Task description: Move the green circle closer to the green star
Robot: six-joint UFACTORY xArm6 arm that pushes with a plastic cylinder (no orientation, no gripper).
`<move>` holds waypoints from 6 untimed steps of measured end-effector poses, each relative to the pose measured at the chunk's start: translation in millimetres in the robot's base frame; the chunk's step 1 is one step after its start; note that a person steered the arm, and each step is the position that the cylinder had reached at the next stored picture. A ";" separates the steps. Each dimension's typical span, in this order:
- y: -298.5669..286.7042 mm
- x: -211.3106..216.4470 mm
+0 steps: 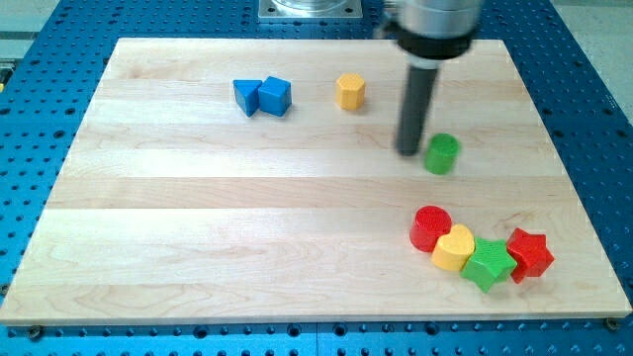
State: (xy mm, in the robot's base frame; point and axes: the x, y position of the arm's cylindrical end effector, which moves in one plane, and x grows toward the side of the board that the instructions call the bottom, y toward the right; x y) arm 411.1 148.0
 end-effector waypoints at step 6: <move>87.6 65.2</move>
